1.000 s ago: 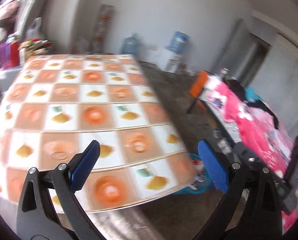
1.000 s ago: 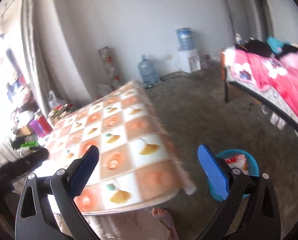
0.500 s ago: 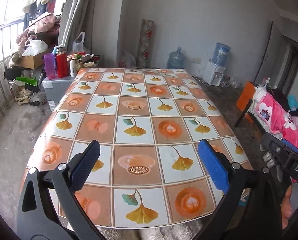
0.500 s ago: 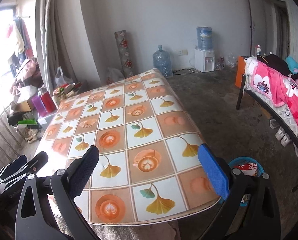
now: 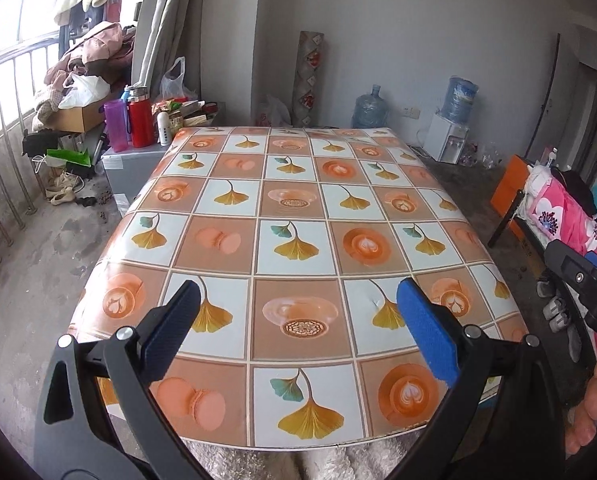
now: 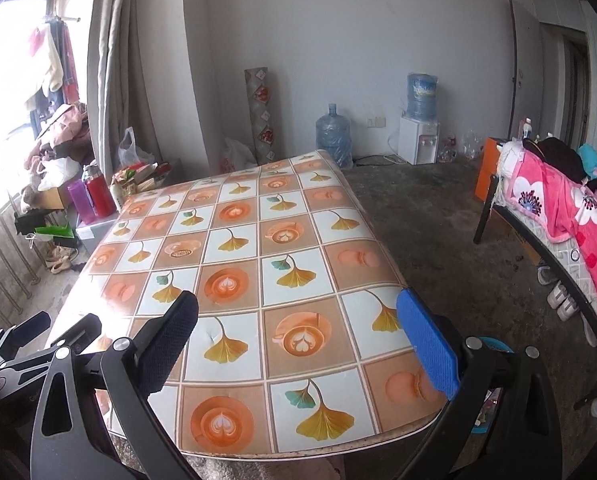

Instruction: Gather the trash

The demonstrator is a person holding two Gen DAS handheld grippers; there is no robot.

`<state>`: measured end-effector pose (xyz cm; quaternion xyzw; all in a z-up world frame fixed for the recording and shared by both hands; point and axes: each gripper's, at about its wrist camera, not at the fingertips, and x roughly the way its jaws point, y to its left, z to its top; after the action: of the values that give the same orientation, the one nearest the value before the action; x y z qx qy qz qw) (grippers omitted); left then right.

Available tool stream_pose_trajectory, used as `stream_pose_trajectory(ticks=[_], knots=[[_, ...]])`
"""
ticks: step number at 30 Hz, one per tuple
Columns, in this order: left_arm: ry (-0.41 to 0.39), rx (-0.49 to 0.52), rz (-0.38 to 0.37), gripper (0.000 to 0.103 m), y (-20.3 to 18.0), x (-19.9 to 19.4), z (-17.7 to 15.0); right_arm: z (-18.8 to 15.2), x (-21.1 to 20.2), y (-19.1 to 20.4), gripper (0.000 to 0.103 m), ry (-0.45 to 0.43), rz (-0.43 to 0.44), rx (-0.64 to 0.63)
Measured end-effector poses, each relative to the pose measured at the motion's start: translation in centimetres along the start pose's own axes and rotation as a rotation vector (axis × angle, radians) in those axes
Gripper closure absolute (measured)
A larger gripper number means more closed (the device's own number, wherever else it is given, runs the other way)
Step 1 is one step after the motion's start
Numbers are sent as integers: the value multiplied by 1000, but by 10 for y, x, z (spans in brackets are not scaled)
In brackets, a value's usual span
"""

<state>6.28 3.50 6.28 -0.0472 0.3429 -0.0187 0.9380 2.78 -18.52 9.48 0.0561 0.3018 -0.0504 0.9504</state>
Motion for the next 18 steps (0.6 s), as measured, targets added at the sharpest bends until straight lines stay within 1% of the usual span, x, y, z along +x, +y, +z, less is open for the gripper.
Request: stream_pose_trajectory(ticks=[7, 12, 18], knots=[[31, -41, 30, 9, -4, -7, -9, -5, -11, -1, 6, -29, -15, -62], [55, -84, 56, 9, -6, -15, -19, -12, -21, -3, 6, -33, 18, -123], [80, -92, 95, 9, -12, -25, -32, -24, -33, -10, 6, -39, 34, -148]])
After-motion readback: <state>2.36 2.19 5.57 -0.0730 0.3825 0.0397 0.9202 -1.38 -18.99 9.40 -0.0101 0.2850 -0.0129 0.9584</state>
